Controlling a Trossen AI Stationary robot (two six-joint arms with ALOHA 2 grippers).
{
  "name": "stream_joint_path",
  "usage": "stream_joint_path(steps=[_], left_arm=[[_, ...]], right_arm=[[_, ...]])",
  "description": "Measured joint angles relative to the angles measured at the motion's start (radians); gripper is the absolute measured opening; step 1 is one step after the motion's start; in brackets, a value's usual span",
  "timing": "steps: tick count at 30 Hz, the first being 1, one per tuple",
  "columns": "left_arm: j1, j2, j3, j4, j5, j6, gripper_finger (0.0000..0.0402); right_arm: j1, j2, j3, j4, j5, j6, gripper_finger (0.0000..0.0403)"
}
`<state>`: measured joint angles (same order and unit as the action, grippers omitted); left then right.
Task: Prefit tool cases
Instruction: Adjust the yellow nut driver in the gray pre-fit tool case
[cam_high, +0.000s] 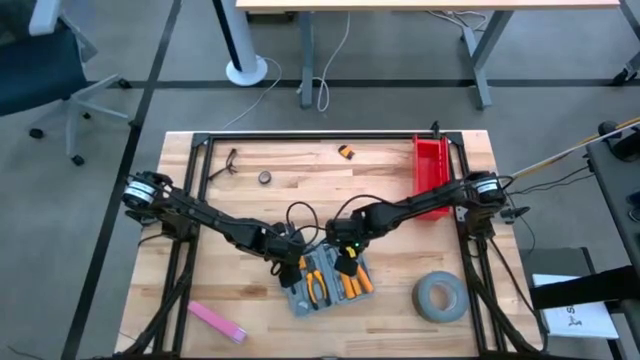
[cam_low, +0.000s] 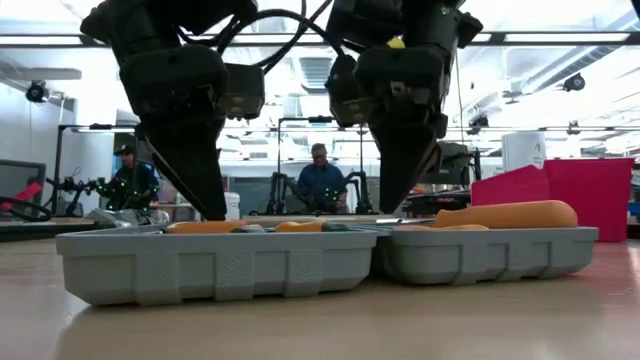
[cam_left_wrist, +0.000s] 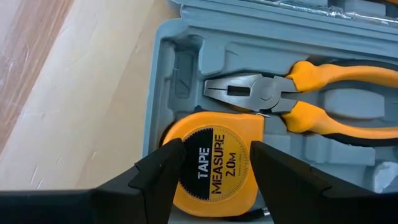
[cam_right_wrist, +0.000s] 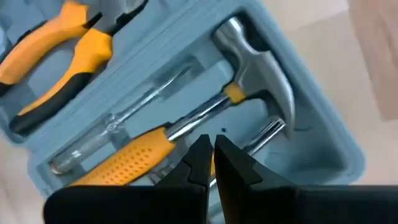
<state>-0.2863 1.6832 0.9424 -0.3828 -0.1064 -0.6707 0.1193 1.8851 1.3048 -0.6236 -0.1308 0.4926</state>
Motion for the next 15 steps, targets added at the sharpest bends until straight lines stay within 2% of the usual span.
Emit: stream_joint_path(steps=[15], left_arm=[[-0.001,0.000,0.000,-0.003,-0.006,0.000,0.0204]], right_arm=[[-0.011,0.056,-0.001,-0.009,-0.004,-0.010,0.0002]])
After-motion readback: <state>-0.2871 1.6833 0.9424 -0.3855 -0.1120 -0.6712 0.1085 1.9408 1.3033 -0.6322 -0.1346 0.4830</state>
